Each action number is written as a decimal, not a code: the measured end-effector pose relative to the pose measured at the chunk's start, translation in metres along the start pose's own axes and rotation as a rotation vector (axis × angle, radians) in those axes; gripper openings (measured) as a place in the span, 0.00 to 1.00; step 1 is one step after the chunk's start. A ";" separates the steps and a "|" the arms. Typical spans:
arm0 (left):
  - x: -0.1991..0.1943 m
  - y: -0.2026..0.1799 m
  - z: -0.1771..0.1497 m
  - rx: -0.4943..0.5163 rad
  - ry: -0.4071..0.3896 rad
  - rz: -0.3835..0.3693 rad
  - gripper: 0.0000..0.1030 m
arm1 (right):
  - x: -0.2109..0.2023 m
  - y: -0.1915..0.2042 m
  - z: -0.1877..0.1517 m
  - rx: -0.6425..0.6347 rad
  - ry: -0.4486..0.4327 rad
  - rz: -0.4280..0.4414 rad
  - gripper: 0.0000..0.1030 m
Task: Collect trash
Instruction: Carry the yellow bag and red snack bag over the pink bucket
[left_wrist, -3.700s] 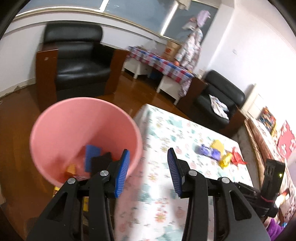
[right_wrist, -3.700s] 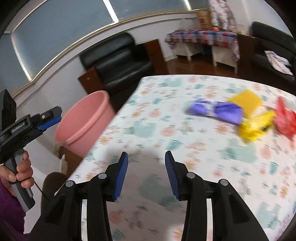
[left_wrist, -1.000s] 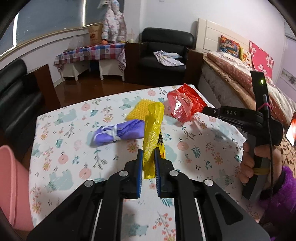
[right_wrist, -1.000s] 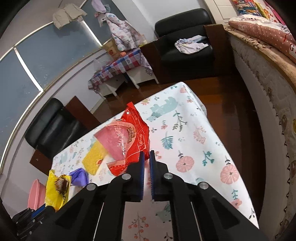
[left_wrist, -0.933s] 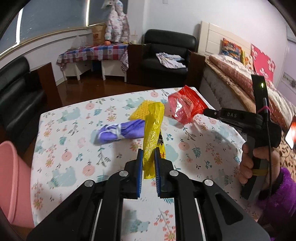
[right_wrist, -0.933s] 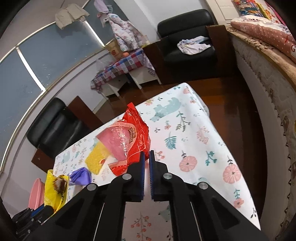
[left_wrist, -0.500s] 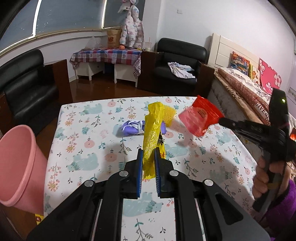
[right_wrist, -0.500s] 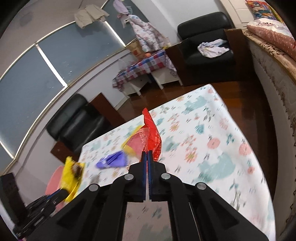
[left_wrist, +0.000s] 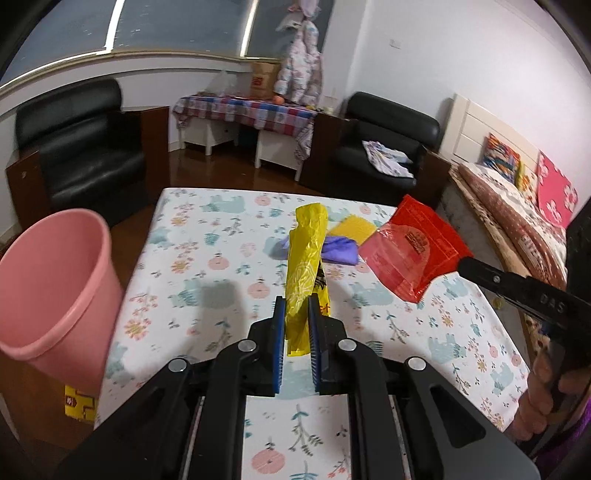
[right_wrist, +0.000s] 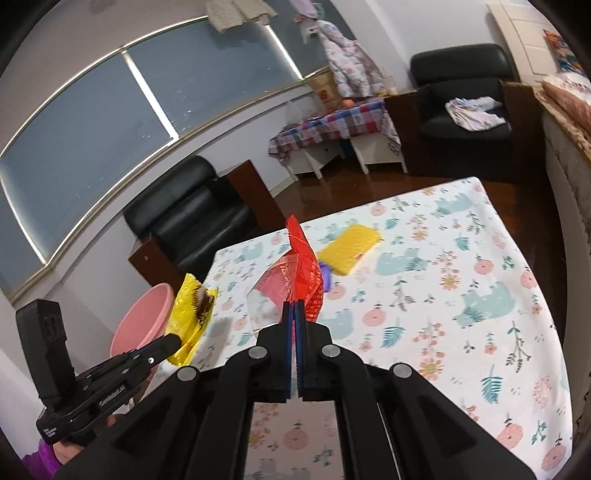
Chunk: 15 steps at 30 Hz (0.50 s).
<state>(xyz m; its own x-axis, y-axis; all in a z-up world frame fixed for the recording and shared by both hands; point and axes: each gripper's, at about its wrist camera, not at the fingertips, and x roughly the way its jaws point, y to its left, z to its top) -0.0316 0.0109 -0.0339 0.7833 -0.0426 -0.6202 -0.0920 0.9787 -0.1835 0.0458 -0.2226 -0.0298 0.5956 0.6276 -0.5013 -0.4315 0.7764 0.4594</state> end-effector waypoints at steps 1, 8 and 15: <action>-0.002 0.003 -0.001 -0.008 -0.004 0.008 0.11 | 0.000 0.006 -0.001 -0.010 0.001 0.005 0.01; -0.021 0.023 0.002 -0.054 -0.051 0.080 0.11 | 0.005 0.053 0.003 -0.122 0.001 0.039 0.01; -0.040 0.047 0.006 -0.107 -0.106 0.140 0.11 | 0.020 0.097 0.010 -0.186 0.007 0.089 0.01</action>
<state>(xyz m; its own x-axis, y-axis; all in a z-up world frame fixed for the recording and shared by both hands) -0.0639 0.0597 -0.0134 0.8180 0.1194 -0.5626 -0.2648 0.9465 -0.1841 0.0226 -0.1350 0.0126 0.5454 0.6940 -0.4701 -0.5999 0.7149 0.3593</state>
